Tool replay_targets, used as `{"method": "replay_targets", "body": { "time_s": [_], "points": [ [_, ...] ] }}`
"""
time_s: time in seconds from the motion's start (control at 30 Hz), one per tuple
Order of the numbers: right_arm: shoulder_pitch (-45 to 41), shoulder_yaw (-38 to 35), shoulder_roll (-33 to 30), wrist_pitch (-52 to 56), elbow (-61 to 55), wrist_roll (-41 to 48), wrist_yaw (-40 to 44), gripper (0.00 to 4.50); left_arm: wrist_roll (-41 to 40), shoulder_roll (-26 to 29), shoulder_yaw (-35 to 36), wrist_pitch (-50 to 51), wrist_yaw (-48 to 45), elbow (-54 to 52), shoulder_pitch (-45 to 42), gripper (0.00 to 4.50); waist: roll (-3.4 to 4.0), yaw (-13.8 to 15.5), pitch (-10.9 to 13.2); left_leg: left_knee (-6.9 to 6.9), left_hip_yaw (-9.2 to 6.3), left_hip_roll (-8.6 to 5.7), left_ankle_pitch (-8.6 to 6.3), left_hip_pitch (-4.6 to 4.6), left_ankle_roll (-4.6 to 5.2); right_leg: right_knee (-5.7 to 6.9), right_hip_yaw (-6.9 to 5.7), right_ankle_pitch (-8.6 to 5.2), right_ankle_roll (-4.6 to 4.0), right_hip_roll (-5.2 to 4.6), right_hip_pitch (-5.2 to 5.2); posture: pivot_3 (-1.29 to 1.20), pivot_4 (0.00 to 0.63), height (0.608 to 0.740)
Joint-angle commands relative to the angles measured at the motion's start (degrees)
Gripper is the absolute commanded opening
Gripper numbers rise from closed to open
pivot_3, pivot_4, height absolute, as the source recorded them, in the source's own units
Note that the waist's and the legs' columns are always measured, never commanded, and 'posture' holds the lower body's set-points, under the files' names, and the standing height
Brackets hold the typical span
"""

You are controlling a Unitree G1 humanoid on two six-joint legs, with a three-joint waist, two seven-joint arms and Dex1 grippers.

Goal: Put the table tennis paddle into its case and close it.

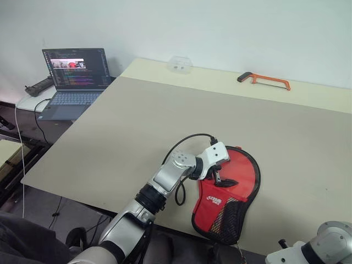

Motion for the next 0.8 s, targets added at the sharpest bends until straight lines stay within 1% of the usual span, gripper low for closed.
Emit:
{"method": "replay_targets", "body": {
  "time_s": [0.03, 0.1, 0.23, 0.27, 0.4, 0.47, 0.6, 0.7, 0.8],
  "points": [
    [0.01, -1.95, -0.37, 0.98, -0.59, 1.68, 0.29, 2.33, 0.83, -0.31, -0.58, 0.33, -0.28, 2.32, 0.40, 4.50, 0.00, -0.06, 0.00, 0.00, 0.00, 0.00, 0.00, 0.00, 0.00, 0.00, 0.00, 0.00, 0.00, 0.00, 0.00, 0.00, 0.150, 0.740],
    [-0.30, -3.96, -0.40, 1.75, 0.22, 2.83, 0.76, 3.03, 0.32, -0.50, -0.16, 0.06, -0.74, 2.11, 0.31, 4.50, -0.01, -0.15, 0.01, 0.00, 0.00, 0.00, 0.00, 0.00, 0.00, 0.00, 0.01, 0.00, 0.00, 0.00, 0.00, 0.00, 0.150, 0.740],
    [-0.73, -10.74, -0.40, 2.94, 3.98, 5.52, 2.18, 4.38, -1.42, -0.46, 1.21, -0.45, -2.30, 0.55, 0.29, 4.50, -0.07, -0.38, 0.05, -0.01, 0.01, 0.00, 0.00, 0.00, 0.00, 0.00, 0.01, 0.00, 0.00, 0.00, 0.00, 0.00, 0.150, 0.740],
    [-0.37, -13.30, -0.36, 3.07, 5.34, 6.22, 3.12, 4.45, -2.29, -0.23, 1.69, -0.47, -3.26, -0.37, 0.28, 4.50, -0.08, -0.43, 0.05, -0.02, 0.01, 0.00, 0.00, 0.00, 0.00, 0.00, 0.01, 0.00, 0.00, 0.00, 0.00, 0.00, 0.150, 0.740],
    [1.30, -23.23, 1.12, 2.26, 11.13, 8.06, 6.86, 4.45, -6.31, 0.64, 4.33, -0.53, -6.85, -3.83, 0.07, 4.50, -0.13, -0.67, 0.15, -0.07, 0.04, 0.00, 0.00, -0.04, 0.00, -0.02, 0.03, 0.00, -0.01, 0.00, -0.04, 0.00, 0.150, 0.740],
    [-0.27, -28.16, 3.50, 2.27, 14.47, 11.81, 8.38, 4.45, -9.13, 1.76, 6.39, -0.23, -9.15, -6.14, -0.69, 4.50, -0.25, -0.84, 0.27, -0.08, 0.04, 0.02, 0.00, -0.05, 0.00, -0.03, 0.03, 0.00, -0.01, 0.01, -0.06, 0.00, 0.150, 0.740],
    [-6.24, -32.09, 8.51, 5.08, 19.93, 20.37, 8.95, 4.45, -14.11, 4.81, 9.88, 2.28, -13.44, -10.57, -2.36, 4.50, -0.27, -1.29, 0.36, -0.08, 0.05, 0.02, 0.00, -0.06, 0.00, -0.02, 0.04, 0.00, -0.01, 0.01, -0.07, 0.00, 0.150, 0.740],
    [-11.29, -34.49, 10.69, 9.87, 23.19, 27.28, 8.52, 4.45, -17.71, 9.23, 11.76, 4.60, -17.99, -14.51, -3.31, 4.50, -0.23, -1.42, 0.44, -0.08, 0.05, 0.03, 0.00, -0.05, -0.01, -0.01, 0.05, 0.01, -0.01, 0.02, -0.07, 0.00, 0.150, 0.740],
    [-15.59, -37.17, 12.15, 13.78, 25.44, 32.75, 7.06, 4.45, -22.31, 15.04, 15.19, 8.48, -22.13, -17.93, -4.29, 4.50, -0.20, -1.63, 0.53, -0.12, 0.09, 0.05, 0.00, -0.03, -0.01, -0.01, 0.10, 0.01, -0.01, 0.04, -0.09, 0.00, 0.150, 0.740]
  ]
}}
